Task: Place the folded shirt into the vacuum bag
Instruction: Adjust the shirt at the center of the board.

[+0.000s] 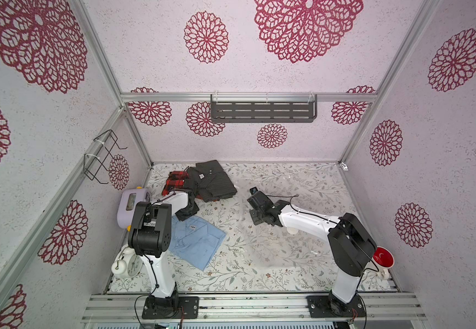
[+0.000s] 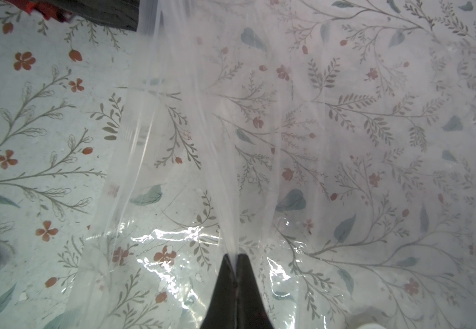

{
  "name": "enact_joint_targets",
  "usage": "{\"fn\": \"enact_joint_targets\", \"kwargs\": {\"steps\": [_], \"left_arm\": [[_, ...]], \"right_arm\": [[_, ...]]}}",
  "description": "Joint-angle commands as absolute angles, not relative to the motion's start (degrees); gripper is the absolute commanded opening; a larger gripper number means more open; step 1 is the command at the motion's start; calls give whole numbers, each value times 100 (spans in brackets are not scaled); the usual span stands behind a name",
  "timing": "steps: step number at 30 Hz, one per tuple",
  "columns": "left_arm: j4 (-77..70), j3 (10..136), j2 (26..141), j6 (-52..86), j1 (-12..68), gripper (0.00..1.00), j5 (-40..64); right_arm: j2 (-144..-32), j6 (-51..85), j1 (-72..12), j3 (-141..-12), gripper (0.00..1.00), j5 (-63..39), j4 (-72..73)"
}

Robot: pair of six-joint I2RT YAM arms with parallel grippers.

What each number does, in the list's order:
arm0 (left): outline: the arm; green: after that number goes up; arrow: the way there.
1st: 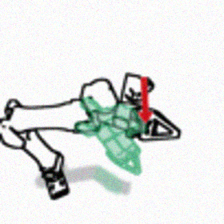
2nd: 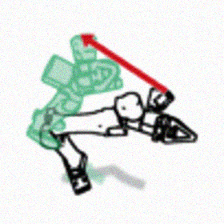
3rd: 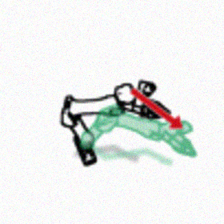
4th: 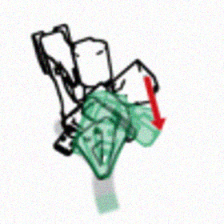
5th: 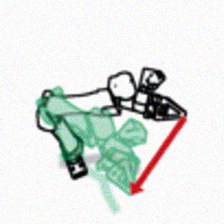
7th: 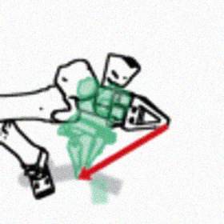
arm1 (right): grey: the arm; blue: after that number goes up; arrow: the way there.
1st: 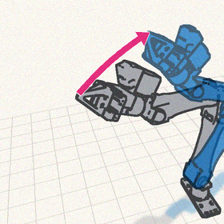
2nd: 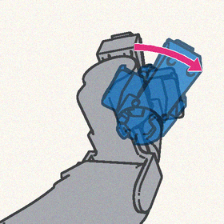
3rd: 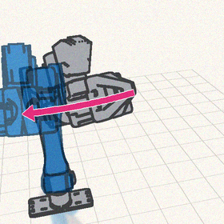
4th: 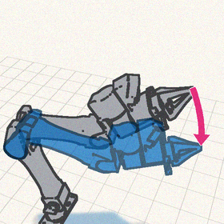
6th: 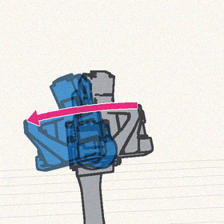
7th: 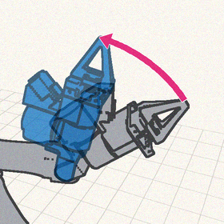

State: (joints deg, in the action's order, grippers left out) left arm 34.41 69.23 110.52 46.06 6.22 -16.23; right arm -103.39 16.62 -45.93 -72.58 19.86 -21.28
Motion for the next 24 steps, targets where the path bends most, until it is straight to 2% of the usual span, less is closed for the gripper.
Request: {"fn": "enact_joint_targets", "kwargs": {"steps": [1, 3, 15, 17, 21, 24], "left_arm": [[3121, 6778, 10980, 4673, 650, 8, -1037], [3034, 6796, 10952, 4731, 691, 0, -860], [2793, 7584, 10947, 4957, 1111, 1, -467], [2787, 7728, 11029, 4925, 1149, 10, -385], [2979, 7794, 10909, 4723, 1200, 47, -349], [3067, 7496, 10454, 4630, 1262, 63, -526]], "right_arm": [[-10198, 1736, -4614, -7264, 0, 1957, -2136], [-10213, 1730, -4614, -7266, 0, 1918, -2136], [-10204, 1828, -4614, -7266, 0, 1873, -2171], [-10212, 1846, -4614, -7266, 0, 1848, -2180], [-10195, 1881, -4623, -7253, 0, 1819, -2210], [-10186, 1898, -4623, -7248, 0, 1820, -2215]]}}
